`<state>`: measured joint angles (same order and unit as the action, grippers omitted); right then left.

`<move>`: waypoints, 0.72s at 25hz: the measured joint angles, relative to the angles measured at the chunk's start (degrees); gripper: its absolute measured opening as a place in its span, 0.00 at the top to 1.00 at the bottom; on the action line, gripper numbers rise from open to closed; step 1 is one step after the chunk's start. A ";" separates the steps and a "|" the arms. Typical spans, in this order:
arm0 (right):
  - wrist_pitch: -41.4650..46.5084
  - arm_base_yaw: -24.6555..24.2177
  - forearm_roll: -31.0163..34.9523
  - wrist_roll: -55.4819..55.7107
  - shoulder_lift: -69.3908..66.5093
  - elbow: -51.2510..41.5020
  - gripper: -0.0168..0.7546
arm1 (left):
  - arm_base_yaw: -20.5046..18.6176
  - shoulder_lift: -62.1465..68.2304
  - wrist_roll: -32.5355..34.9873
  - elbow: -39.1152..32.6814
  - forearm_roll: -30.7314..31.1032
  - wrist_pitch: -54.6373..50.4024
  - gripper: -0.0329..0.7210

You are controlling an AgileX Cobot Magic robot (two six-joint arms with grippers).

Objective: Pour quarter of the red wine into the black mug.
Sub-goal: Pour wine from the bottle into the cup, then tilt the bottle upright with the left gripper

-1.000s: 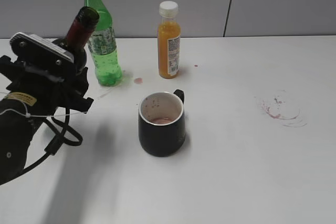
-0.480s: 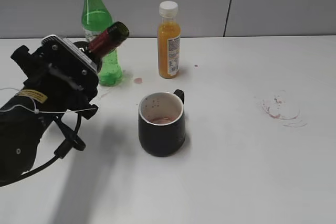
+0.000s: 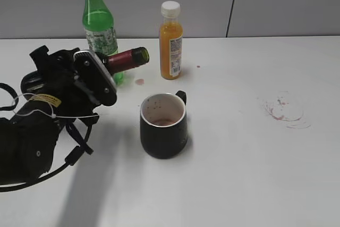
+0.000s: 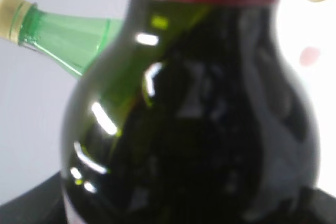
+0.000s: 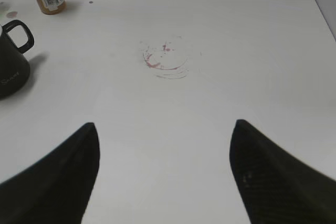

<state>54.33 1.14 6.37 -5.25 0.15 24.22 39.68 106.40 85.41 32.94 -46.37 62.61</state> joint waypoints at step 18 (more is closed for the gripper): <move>0.00 0.00 0.00 0.00 0.00 0.00 0.22 | 0.07 0.00 17.96 0.34 -0.48 0.19 0.22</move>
<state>54.33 1.14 6.37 -5.25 0.15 24.22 39.74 106.40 103.37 33.28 -46.85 62.80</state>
